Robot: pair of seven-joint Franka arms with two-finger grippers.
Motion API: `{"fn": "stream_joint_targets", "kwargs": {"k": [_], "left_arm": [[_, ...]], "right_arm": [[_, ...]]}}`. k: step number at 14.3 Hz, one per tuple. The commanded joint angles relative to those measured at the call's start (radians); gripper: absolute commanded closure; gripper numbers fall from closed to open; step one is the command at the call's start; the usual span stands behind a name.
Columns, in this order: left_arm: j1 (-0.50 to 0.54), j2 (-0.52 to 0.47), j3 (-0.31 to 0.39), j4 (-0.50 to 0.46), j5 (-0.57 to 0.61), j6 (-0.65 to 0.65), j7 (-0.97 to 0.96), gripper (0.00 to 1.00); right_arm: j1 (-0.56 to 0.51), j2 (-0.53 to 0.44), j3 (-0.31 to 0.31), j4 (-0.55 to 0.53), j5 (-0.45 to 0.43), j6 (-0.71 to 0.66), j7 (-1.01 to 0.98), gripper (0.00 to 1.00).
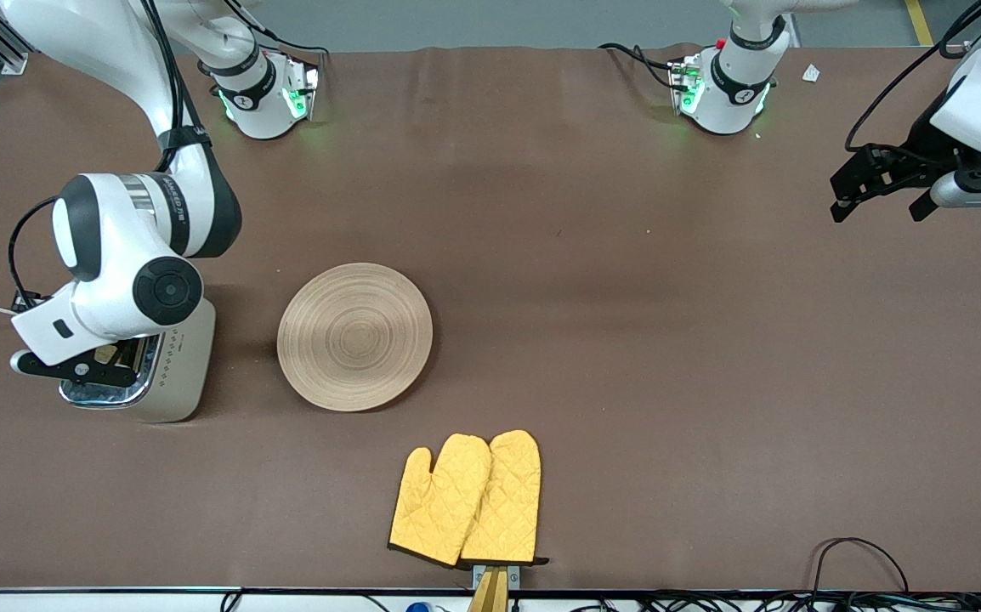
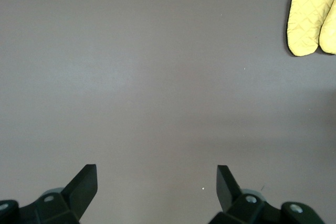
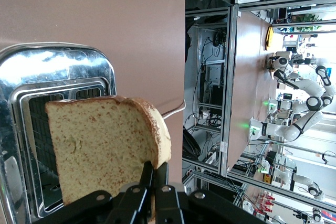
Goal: Move plate and put bread in toaster
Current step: 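Lower the bread with the right gripper into the toaster slot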
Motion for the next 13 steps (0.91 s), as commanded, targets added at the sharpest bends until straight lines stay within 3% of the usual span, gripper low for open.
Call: {"fn": "stream_joint_targets", "kwargs": {"k": [1,4,13], "left_arm": [[0.004,0.003,-0.003,0.011,0.009,-0.003,0.011,0.0],[-0.001,0.003,-0.003,0.013,0.009,-0.003,0.01,0.0],[-0.004,0.003,-0.005,0.013,0.009,-0.003,-0.001,0.0]], "right_arm": [[0.017,-0.008,0.005,-0.039,-0.023,-0.03,-0.006,1.0],[0.053,-0.008,0.005,-0.1,-0.019,-0.03,0.005,1.0],[0.053,-0.007,0.007,-0.091,-0.017,0.054,0.006,1.0]]}}
